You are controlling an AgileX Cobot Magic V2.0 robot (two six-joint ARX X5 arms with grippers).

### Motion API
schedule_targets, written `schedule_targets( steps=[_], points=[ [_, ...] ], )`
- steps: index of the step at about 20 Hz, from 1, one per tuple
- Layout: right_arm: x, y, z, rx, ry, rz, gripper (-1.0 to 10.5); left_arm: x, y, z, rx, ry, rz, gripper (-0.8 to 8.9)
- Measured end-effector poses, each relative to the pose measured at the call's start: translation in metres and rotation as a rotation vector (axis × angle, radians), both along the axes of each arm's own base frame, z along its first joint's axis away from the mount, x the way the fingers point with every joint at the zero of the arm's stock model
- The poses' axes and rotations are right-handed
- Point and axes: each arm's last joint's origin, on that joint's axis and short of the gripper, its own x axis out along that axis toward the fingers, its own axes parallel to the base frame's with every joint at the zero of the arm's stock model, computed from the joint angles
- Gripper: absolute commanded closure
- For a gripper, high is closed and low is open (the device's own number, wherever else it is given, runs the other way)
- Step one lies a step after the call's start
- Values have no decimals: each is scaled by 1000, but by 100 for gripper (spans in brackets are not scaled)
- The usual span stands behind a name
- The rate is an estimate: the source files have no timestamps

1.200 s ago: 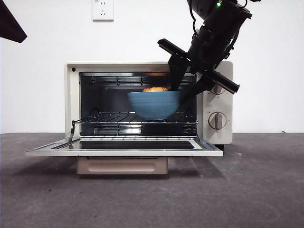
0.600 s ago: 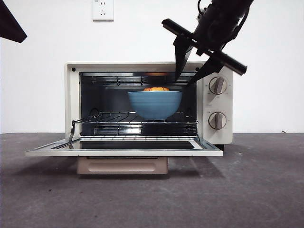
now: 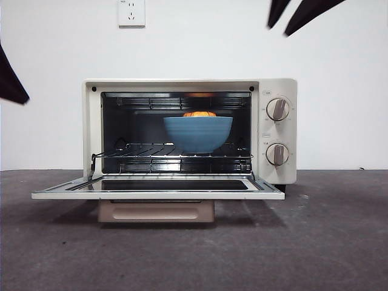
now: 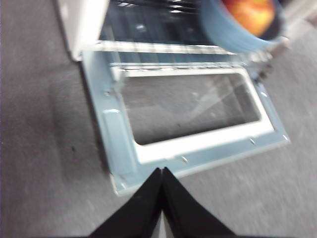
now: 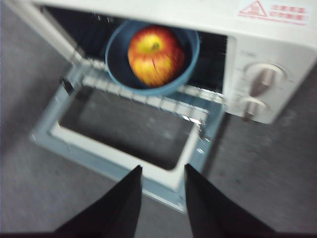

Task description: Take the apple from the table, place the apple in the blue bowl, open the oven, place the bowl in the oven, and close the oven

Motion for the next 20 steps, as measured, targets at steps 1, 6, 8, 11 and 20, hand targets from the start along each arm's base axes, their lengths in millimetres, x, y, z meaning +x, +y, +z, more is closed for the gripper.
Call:
schedule_targets(
  steps=[1, 6, 8, 11, 20],
  points=[
    [-9, -3, 3, -24, -13, 21, 810, 9, 2, -5, -9, 13, 8, 807],
    [-42, -16, 14, -51, -47, 84, 810, 51, 1, -46, -16, 114, 27, 807],
    [-53, -21, 11, -52, -49, 99, 810, 65, 0, -64, -15, 143, 30, 807],
    [-68, -31, -2, -58, -40, 108, 810, 78, 0, -86, 4, 179, 51, 807],
    [-101, -56, -26, -28, -66, 88, 810, 89, -3, -116, -28, 247, 16, 807]
  ],
)
